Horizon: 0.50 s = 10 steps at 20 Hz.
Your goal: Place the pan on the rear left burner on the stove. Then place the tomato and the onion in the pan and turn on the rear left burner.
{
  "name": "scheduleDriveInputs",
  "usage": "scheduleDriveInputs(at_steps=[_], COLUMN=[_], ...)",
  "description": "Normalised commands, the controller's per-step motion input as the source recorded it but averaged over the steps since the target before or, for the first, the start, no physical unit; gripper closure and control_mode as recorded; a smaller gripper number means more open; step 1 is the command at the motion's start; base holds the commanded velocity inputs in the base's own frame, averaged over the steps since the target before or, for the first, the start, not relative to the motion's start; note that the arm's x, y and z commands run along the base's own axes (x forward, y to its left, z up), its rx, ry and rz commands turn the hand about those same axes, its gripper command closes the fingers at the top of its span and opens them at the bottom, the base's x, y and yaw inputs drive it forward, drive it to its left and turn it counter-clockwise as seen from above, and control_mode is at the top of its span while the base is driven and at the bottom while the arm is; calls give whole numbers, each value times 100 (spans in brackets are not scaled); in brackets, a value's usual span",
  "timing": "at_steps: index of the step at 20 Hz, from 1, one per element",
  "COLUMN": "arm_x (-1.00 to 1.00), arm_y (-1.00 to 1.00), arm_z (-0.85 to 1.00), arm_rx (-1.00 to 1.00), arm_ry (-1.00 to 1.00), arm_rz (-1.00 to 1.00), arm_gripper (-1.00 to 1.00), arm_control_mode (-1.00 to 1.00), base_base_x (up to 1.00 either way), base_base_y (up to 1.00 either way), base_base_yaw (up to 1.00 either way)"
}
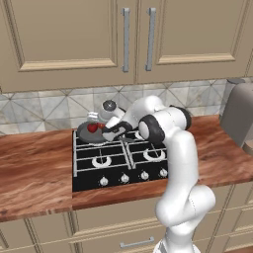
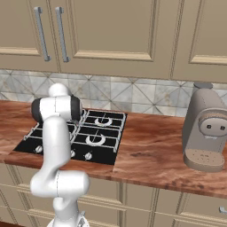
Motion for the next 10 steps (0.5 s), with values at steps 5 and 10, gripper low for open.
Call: scheduleDriveInputs(at_steps=[5, 10], arm_x=[-25, -22], arm_y=[0, 0], arm_z=[14, 11], arm_rx=[0, 0], arm_ry=[0, 0], arm_rz=[0, 0], arm_gripper=[-100, -100], arm_control_mode=[-100, -100], base_base_x=[0, 0], base_base_y=[0, 0], base_base_yaw=[0, 0])
